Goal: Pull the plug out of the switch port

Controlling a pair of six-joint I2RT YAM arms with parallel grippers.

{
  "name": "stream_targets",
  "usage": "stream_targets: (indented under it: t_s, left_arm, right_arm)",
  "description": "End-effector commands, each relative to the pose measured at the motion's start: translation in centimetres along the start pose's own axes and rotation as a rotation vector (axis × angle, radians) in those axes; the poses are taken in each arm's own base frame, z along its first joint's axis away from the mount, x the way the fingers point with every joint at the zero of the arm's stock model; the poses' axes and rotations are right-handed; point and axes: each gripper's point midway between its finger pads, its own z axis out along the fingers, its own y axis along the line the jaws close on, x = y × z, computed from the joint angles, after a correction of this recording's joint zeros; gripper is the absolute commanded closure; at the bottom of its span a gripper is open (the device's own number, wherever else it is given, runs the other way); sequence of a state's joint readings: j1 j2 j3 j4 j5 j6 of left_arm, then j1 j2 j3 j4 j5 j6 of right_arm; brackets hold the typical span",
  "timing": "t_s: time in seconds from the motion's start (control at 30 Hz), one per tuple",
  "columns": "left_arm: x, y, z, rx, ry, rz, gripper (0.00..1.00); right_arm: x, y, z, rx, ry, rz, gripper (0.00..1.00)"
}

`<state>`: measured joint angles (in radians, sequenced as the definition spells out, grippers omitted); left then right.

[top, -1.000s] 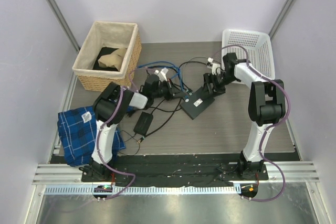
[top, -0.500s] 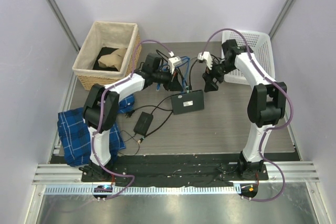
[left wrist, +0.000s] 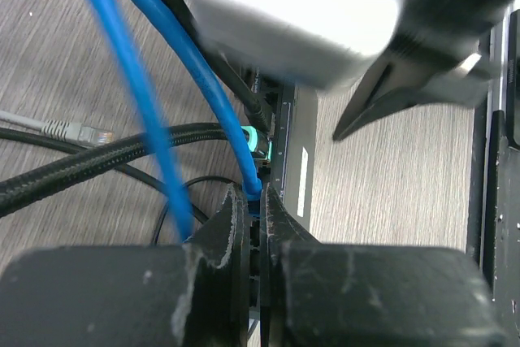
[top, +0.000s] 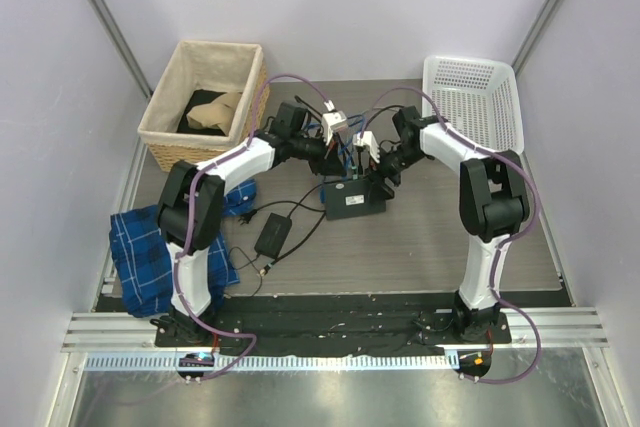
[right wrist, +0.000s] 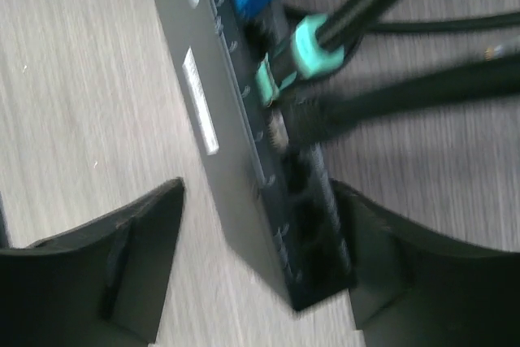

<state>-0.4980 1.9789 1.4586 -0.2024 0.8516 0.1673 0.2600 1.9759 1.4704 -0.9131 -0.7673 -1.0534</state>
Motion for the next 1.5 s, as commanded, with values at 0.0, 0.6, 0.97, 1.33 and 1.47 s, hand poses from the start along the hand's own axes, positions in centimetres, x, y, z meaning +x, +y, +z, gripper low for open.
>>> stream_targets:
  t_s: [0.0,0.6,0.97,1.33,1.47]
  left_arm:
    - [-3.7,0.0,-1.5,-0.044,-0.063,0.127,1.0]
    - [-5.1,3.4,-5.8,-0.323,-0.131,-0.103,0.36]
    - [3.3,2.9,-6.5,-0.36,-0.087,-0.653,0.35]
    - [3.9,5.9,-6.6,-0.383,-0.144,-0.861,0.35]
    - [5.5,7.2,-8.9,-0.409,-0.138,-0.945,0.36]
  right_arm:
    - [-3.1,-1.5,0.6,0.072,-0.102,-0.006,0.42]
    - [-1.0,-4.3,-8.5,1.024,0.046,-0.256,0.99]
    - [3.2,1.6,-1.2,0.694,0.324,-0.317,0.39]
    - [4.8,14.7,-5.8,0.193,0.397,-0.457,0.06]
    - [2.8,16.3,-9.1,0.208,0.372,-0.489,0.07]
